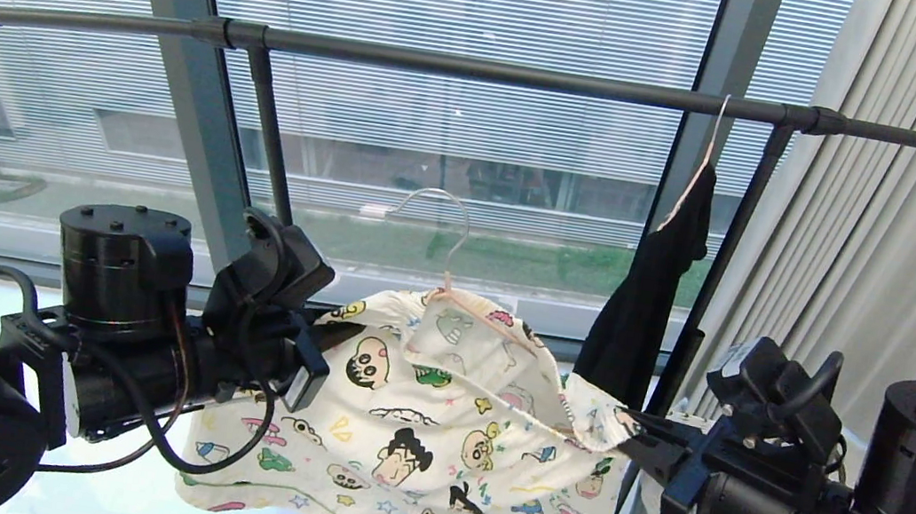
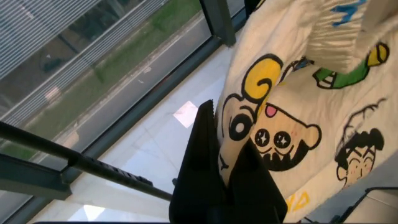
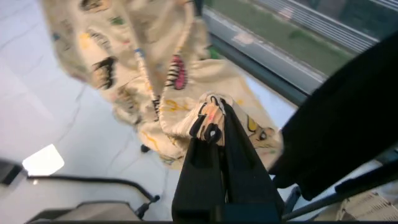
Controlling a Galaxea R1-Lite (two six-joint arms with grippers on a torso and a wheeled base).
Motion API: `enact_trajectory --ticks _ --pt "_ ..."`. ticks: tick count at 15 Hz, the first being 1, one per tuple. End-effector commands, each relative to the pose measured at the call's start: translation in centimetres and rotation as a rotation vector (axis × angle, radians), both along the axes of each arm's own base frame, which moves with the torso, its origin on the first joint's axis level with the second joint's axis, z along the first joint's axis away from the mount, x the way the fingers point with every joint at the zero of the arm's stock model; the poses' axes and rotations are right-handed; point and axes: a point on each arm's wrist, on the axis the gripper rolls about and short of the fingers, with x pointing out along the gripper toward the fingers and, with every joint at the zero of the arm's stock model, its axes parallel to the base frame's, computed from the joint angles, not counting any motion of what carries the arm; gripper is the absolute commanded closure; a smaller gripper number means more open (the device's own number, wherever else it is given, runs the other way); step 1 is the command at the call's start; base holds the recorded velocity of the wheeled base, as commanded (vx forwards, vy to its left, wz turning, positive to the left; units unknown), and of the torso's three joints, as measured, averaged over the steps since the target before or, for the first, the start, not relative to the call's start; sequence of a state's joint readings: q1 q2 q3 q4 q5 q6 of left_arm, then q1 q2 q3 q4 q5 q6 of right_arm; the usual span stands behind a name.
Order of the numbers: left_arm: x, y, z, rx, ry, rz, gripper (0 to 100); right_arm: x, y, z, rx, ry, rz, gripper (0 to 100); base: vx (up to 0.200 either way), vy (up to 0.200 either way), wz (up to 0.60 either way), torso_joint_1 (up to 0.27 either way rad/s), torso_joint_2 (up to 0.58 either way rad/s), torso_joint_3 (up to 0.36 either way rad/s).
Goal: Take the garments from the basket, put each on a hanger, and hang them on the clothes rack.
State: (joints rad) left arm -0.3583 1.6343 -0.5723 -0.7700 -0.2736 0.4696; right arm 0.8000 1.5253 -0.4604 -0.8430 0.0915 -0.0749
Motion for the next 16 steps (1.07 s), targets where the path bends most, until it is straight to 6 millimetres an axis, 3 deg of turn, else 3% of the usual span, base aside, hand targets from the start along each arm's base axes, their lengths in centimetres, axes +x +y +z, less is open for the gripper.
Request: enact_trajectory --ticks 1,5,8,11,16 --pt "0.0 -0.1 0.1 -0.005 -0.013 -0.005 100 -0.5 0.0 0.3 0.005 -0.008 0.017 0 0.000 0.000 0.00 0.000 0.00 0.000" --pt "-0.1 -0.7 0.5 -0.019 -0.044 -0.031 100 -0.3 -1.8 0.4 -0.062 -0.014 -0.028 0 0.000 0.000 0.00 0.000 0.00 0.000" --pt "0.0 -1.5 1.0 -0.063 -0.040 -0.049 100 -1.4 -4.5 0.9 -0.137 0.041 -0.026 0 0.000 0.000 0.00 0.000 0.00 0.000" --pt "0.0 -1.8 1.4 -0.102 -0.027 -0.042 100 -2.5 -5.5 1.5 -0.140 0.054 0.005 0 0.000 0.000 0.00 0.000 0.00 0.000" --pt "-1.4 -4.4 0.9 -0.093 -0.007 -0.154 100 -0.2 -5.6 5.2 -0.196 0.024 0.021 0 0.000 0.000 0.00 0.000 0.00 0.000"
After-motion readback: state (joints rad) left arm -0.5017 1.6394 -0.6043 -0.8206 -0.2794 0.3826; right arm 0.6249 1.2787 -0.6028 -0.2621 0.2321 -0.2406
